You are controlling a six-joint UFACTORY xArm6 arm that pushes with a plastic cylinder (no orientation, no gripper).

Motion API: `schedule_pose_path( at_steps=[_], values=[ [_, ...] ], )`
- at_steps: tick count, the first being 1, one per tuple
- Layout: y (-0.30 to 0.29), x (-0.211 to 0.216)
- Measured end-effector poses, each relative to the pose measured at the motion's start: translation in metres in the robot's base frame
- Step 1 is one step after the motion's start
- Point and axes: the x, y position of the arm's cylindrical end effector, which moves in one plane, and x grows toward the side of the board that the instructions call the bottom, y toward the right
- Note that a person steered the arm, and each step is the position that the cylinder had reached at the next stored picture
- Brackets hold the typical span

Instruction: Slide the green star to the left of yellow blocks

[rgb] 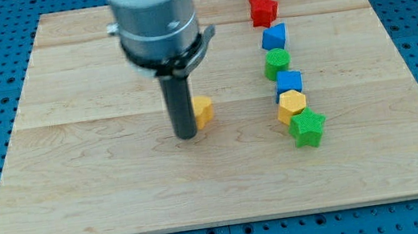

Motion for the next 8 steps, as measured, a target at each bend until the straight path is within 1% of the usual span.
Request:
schedule_pose_path(
  at_steps=[1,2,3,4,5,6,7,8],
  values=[
    [0.031,-0.046],
    [0.066,-0.074],
    [0.047,-0.022],
    [0.063,0.087],
    [0.162,0.114],
    [0.190,0.068],
    [0.117,0.036],
    [0.091,0.010]
  ],
)
